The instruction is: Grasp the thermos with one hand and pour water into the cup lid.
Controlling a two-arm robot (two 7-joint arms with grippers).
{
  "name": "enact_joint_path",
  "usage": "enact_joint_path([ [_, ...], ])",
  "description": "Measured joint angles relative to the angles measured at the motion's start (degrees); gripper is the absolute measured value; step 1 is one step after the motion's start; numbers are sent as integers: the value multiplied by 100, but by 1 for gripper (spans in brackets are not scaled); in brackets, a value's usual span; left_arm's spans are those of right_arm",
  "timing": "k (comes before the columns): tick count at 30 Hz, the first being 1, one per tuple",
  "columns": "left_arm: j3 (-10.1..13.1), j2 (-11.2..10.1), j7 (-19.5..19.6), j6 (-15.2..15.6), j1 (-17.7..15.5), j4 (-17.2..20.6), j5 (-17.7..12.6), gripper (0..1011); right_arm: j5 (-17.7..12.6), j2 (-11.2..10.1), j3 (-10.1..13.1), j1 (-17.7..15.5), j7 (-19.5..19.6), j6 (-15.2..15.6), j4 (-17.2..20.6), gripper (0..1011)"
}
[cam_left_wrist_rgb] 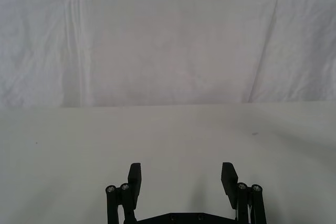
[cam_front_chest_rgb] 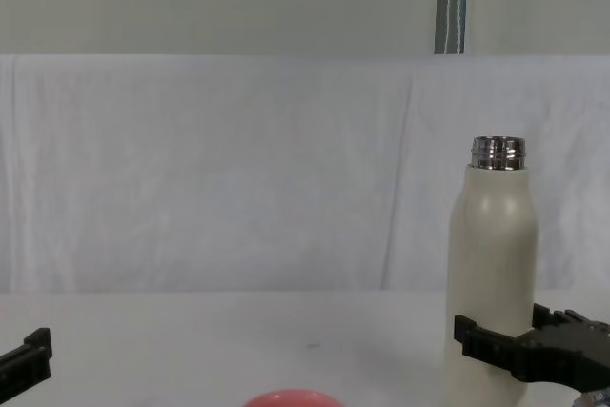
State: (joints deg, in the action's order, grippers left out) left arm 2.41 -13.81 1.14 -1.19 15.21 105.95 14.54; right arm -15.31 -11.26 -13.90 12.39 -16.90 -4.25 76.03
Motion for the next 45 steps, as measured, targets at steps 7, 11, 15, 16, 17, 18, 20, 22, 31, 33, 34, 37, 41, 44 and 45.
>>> enact_joint_path([
  [7, 0, 0, 0, 0, 0, 0, 0, 1001, 2, -59, 23, -85, 14, 14, 92, 1001],
  [11, 0, 0, 0, 0, 0, 0, 0, 1001, 3, -93, 49, -143, 38, 20, 161, 1001],
  [15, 0, 0, 0, 0, 0, 0, 0, 1001, 4, -128, 92, -218, 67, 26, 254, 1001],
  [16, 0, 0, 0, 0, 0, 0, 0, 1001, 4, -128, 92, -218, 67, 26, 254, 1001],
  [17, 0, 0, 0, 0, 0, 0, 0, 1001, 4, -139, 110, -248, 87, 28, 295, 1001],
  [18, 0, 0, 0, 0, 0, 0, 0, 1001, 4, -152, 135, -285, 104, 31, 346, 1001],
  [20, 0, 0, 0, 1, 0, 0, 0, 1001, 3, -168, 159, -327, 119, 33, 398, 1001],
  [22, 0, 0, 0, 1, 0, 0, 0, 1001, 0, -188, 188, -374, 136, 34, 470, 1001],
  [31, 0, 0, 0, 0, 0, 0, 0, 1001, -44, -283, 360, -696, 228, 53, 959, 1001],
  [33, 0, 0, 0, 0, 0, 0, 0, 1001, -56, -287, 387, -754, 242, 53, 1031, 1001],
  [34, 0, 0, 0, 0, 0, 0, 0, 1001, -64, -288, 407, -804, 257, 53, 1097, 1001],
  [37, 0, 0, 0, 0, 0, 0, 0, 1001, -77, -285, 440, -914, 283, 48, 1226, 1001],
  [41, 0, 0, 0, 0, 0, 0, 0, 1001, -81, -265, 468, -1024, 322, 31, 1348, 1001],
  [44, 0, 0, 0, 0, 0, 0, 0, 1001, -81, -224, 490, -1124, 376, -1, 1449, 1001],
  [45, 0, 0, 0, 0, 0, 0, 0, 1001, -80, -213, 493, -1143, 389, -12, 1465, 1001],
])
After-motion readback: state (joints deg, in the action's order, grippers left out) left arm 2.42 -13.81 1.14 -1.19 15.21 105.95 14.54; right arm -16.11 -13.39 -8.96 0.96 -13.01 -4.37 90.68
